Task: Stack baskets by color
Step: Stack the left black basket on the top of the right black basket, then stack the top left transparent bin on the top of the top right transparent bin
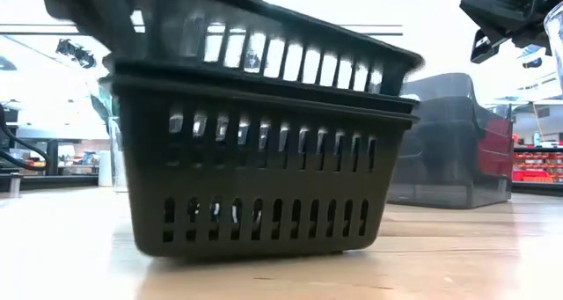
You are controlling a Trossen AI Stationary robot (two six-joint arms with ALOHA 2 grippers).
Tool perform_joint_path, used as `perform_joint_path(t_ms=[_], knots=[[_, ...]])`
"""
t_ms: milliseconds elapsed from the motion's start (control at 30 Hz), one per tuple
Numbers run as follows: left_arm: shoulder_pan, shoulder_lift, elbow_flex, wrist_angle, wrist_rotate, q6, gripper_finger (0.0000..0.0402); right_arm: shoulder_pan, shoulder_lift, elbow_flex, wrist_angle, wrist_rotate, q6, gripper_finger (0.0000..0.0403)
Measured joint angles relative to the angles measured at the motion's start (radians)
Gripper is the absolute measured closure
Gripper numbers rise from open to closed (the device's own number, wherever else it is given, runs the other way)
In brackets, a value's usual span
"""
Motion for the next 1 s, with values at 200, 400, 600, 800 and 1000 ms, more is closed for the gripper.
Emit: perform_joint_path(t_ms=[200, 400, 600, 800, 1000], knots=[[0.011, -0.102, 0.029, -0.14, -0.085, -0.204, 0.0243, 0.0, 0.0, 0.0, 0.0, 0.0, 0.0, 0.0386], [0.062, -0.167, 0.01, -0.369, -0.13, -0.39, 0.0256, 0.0, 0.0, 0.0, 0.0, 0.0, 0.0, 0.0386], [0.11, -0.235, -0.134, -0.408, -0.192, -0.466, 0.0281, 0.0, 0.0, 0.0, 0.0, 0.0, 0.0, 0.0386], [0.192, -0.356, -0.244, -0.359, -0.26, -0.497, 0.0296, 0.0, 0.0, 0.0, 0.0, 0.0, 0.0, 0.0386], [0.299, -0.453, -0.281, -0.315, -0.284, -0.524, 0.0274, 0.0, 0.0, 0.0, 0.0, 0.0, 0.0, 0.0386]])
